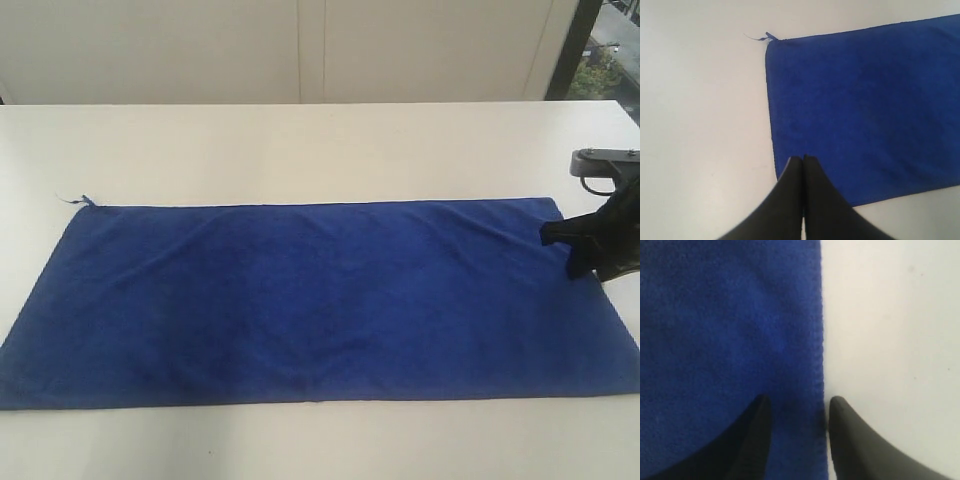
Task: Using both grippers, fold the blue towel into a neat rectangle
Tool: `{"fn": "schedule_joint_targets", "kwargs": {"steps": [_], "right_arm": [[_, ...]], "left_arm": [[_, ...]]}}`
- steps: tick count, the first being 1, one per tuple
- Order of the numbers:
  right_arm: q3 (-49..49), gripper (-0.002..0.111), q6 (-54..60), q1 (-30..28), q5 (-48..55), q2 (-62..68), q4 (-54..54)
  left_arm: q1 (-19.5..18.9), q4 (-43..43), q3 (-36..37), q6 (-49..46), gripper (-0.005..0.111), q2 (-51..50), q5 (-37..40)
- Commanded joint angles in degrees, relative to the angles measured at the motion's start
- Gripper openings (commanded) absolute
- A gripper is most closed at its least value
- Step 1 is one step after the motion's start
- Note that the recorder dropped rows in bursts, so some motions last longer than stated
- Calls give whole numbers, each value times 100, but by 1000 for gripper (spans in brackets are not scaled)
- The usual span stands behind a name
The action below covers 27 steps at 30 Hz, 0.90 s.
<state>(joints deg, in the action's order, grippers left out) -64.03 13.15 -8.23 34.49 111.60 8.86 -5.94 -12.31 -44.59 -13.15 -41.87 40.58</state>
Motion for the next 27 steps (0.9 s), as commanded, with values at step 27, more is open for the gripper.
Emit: {"fn": "schedule_joint_targets", "kwargs": {"steps": [27], "right_arm": [[-464,0,-1837,-521,524,63,-2013]], "left_arm": [[3,-52,-21,-36,0,48,107]]}}
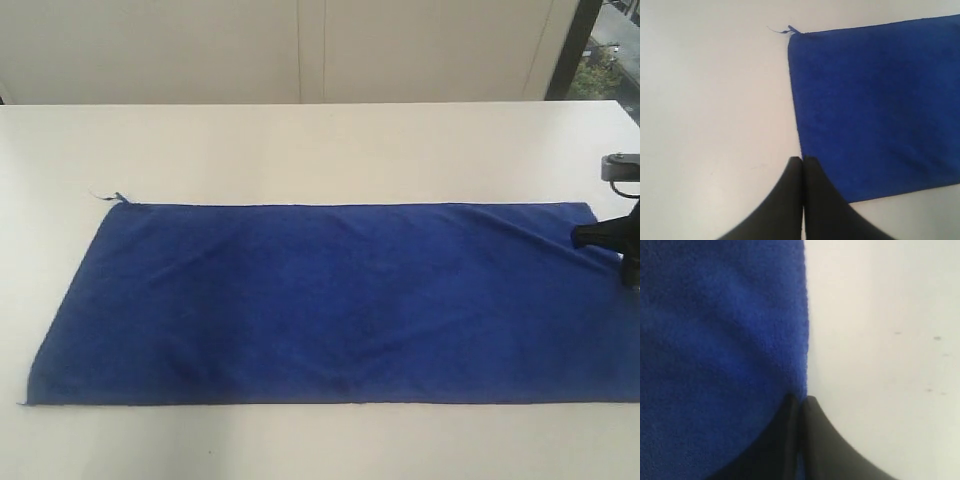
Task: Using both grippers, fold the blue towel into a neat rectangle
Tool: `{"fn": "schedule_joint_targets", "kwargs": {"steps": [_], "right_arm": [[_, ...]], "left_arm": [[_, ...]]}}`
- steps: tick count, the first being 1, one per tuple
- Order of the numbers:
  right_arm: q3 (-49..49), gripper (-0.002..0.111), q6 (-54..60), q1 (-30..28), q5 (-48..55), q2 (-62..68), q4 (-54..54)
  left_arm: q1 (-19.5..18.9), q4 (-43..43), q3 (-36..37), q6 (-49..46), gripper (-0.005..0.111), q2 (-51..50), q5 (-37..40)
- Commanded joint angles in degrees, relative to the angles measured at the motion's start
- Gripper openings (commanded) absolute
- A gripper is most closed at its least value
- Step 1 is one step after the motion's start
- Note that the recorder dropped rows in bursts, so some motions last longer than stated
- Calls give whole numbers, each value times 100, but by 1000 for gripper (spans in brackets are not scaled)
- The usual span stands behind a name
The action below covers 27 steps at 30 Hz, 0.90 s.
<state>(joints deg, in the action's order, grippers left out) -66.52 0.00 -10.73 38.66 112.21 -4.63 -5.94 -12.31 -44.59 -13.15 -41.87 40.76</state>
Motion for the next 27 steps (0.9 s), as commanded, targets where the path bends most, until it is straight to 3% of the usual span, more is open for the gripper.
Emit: {"fn": "schedule_joint_targets", "kwargs": {"steps": [1,8,14,20,27], "right_arm": [[-250,0,-577,-329,146,2,-758],[-559,0,-631,-480,258,-110,-833],[-690,0,-467,91,611,-678,-416],[-910,0,-39,1506,922,-1405,131],[-1897,0,544,3356,1285,-1367,1059]], "left_arm": [[3,-52,-21,-36,0,48,90],[3,-52,-21,-36,0,48,90],[3,-52,-21,-36,0,48,90],[3,-52,-21,-36,0,48,90],[3,-52,-21,-36,0,48,90]]}}
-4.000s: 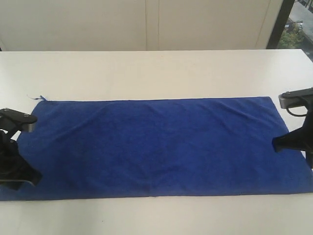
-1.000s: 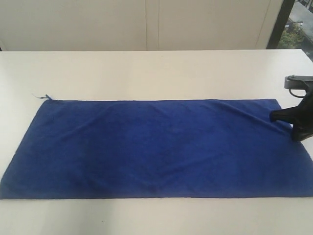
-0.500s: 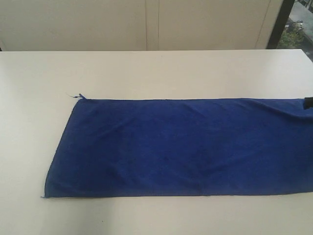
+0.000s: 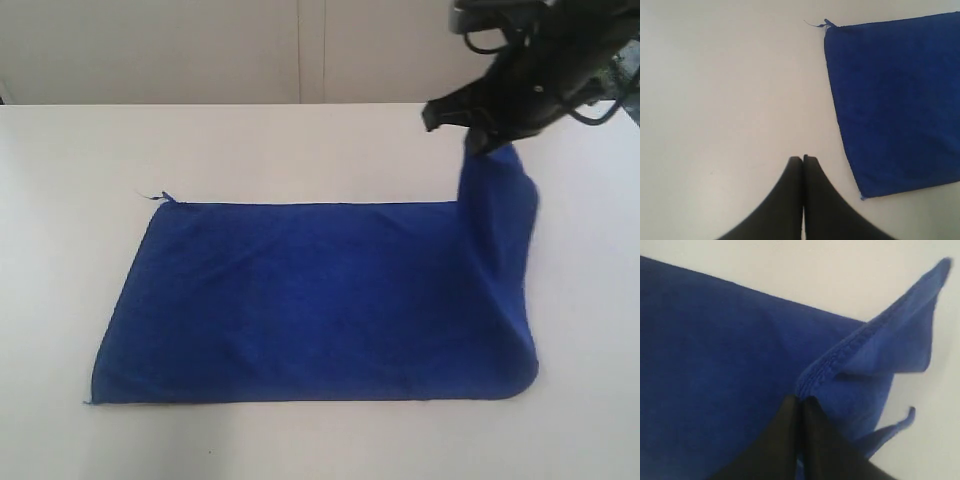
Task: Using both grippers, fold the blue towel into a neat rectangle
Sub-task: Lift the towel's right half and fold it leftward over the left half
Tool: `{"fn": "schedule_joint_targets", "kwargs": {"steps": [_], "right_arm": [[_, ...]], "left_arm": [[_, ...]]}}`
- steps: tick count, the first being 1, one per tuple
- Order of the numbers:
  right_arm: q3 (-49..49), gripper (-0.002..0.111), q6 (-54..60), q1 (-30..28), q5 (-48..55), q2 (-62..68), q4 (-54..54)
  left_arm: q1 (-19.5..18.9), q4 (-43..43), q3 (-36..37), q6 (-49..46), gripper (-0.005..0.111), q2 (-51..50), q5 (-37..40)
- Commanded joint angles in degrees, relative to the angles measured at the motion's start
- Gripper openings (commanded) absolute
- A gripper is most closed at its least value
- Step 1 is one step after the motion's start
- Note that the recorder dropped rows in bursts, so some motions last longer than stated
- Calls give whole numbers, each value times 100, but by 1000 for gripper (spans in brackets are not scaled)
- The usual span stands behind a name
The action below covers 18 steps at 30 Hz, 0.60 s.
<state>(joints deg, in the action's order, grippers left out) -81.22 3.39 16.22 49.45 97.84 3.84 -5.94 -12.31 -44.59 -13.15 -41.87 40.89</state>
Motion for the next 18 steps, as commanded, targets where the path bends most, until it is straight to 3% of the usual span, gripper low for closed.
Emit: {"fn": "schedule_joint_targets", "kwargs": {"steps": [1,7,13,18], "right_arm": [[-595,0,270,852,295,135,245],[-1940,0,808,2455,108,1625,1212],[-2500,0,808,2999,-812,3046,1664],[-2904,0,808,3159,-872,3601,1731]], "left_arm": [[3,-52,-21,-36,0,48,76],[3,-52,-21,-36,0,48,76],[3,-52,-21,-36,0,48,76],[3,-52,-21,-36,0,48,76]]}}
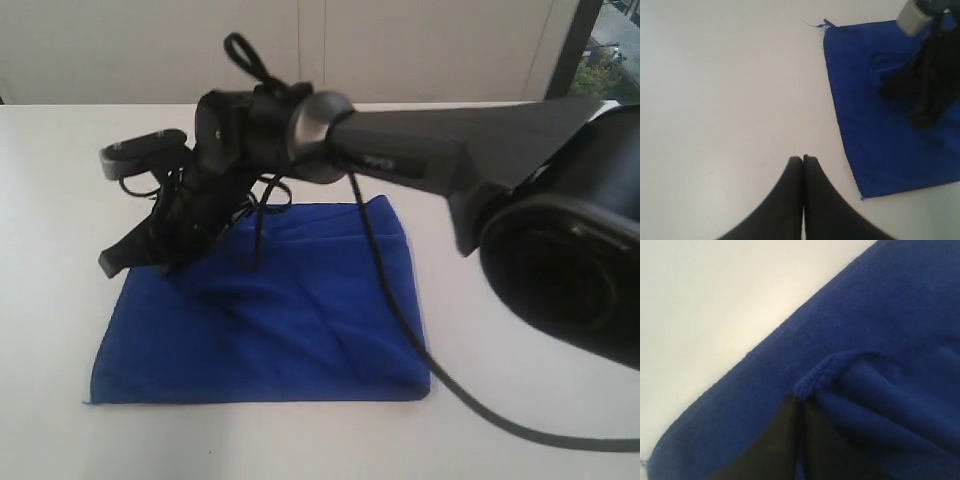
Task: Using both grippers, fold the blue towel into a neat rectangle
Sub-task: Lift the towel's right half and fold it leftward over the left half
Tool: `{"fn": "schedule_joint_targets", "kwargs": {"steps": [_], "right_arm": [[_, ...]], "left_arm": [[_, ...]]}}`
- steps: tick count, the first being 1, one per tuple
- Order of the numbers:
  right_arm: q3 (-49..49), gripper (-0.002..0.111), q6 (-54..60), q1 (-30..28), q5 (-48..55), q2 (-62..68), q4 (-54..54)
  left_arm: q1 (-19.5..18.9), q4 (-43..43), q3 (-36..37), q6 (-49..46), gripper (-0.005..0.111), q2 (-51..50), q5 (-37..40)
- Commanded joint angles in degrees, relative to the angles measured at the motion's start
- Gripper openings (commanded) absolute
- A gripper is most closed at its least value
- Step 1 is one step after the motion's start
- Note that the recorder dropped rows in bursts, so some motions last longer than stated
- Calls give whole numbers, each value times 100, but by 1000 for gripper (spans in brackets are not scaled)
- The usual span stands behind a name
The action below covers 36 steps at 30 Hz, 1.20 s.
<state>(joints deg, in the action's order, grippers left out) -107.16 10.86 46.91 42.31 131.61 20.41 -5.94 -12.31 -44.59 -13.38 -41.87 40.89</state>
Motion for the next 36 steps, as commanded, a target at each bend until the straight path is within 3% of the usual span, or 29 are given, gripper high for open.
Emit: {"fn": "schedule_joint_targets", "kwargs": {"steps": [1,14,24,26,32,36], "right_arm": [[-341,0,61,98,-171,251,73],[-1131,0,-63,0,1147,-477,-511],[-1142,1,-35,239,219,536,-341],[-1142,7,-35,239,240,568,-341],[-1229,44,-35,198,729,228,-402],[-1237,46,-57,-44,1070,-177,-493]], "left_arm": [[3,-52,-21,-13,0,48,76],[3,-52,-21,-13,0,48,76],[3,-52,-21,-13,0,48,76],[3,-52,-21,-13,0,48,76],[3,-52,-21,-13,0,48,76],[3,-52,-21,-13,0,48,76]]}}
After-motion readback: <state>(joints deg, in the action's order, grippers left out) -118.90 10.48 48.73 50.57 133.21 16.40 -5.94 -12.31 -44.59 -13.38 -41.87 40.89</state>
